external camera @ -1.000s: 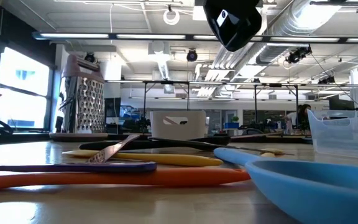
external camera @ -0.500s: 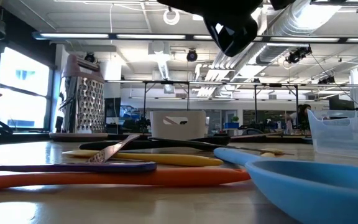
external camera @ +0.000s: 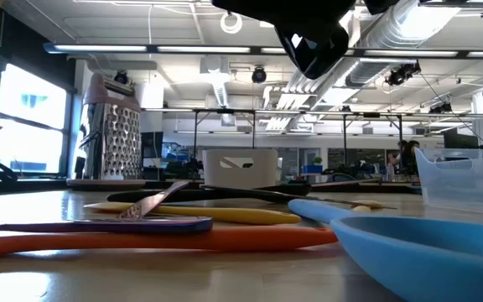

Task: Pick & Place Kitchen Items
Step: Put the blue table knife into the top white bin

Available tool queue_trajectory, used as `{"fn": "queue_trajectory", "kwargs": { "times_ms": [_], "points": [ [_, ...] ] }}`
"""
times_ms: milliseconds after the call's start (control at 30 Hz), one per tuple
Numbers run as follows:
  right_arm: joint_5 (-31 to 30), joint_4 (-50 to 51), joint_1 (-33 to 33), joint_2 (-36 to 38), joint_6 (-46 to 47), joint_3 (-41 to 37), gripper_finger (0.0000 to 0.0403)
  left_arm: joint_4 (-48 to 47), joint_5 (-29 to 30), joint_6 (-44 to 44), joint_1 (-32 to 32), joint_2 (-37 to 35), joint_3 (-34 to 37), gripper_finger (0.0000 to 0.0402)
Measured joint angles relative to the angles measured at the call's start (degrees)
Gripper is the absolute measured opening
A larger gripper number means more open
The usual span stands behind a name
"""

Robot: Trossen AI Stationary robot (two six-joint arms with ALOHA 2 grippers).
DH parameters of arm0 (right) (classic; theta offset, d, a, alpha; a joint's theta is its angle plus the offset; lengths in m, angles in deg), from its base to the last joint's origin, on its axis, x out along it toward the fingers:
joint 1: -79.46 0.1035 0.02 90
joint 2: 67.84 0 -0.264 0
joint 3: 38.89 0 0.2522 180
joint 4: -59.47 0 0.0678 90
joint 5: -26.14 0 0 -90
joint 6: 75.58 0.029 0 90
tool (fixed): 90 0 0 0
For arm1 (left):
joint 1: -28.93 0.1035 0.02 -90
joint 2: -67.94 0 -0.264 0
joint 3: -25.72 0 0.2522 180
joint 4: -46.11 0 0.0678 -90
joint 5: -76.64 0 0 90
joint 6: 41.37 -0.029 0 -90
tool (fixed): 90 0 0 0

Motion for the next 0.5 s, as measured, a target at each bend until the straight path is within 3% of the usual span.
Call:
{"fn": "queue_trajectory", "kwargs": {
  "times_ms": [500],
  "points": [
    [0.02, 0.85, 0.00, 0.00, 0.22, 0.00, 0.0140, 4.74, 2.07, -4.65, 0.95, 0.25, 0.15, 0.0079]
  ]
}}
